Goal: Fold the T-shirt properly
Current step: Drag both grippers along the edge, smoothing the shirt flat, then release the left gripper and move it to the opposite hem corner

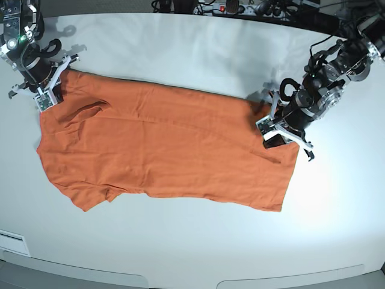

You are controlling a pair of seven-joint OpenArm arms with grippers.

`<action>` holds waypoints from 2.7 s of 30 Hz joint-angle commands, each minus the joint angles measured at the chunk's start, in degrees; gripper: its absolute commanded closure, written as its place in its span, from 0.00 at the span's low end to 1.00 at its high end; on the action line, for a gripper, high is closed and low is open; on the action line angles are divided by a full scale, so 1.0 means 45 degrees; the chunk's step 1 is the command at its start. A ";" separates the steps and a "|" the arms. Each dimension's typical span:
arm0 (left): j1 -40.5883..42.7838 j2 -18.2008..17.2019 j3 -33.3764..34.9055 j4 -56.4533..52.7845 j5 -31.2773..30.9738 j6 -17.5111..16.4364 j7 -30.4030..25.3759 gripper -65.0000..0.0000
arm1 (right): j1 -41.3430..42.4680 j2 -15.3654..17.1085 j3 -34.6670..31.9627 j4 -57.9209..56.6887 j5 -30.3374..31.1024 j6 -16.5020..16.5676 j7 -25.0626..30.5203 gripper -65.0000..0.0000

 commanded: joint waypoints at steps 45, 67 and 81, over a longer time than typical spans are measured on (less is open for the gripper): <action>0.5163 -0.2613 -0.0112 0.5591 0.1545 -0.1651 0.2618 1.00 | -0.6037 -0.0204 0.0403 0.2370 -0.1462 -0.1753 -0.2093 1.00; 0.5095 -0.1928 -0.3487 0.6314 0.2531 0.3721 0.2788 1.00 | -0.6037 -0.0199 0.0403 0.5270 -0.6698 -0.5090 -0.1229 1.00; 0.4245 0.2953 -1.2716 -0.0097 -0.8179 -0.1787 0.1049 1.00 | -0.6028 -0.0204 0.0403 0.5270 -0.6698 -0.5085 -0.1224 1.00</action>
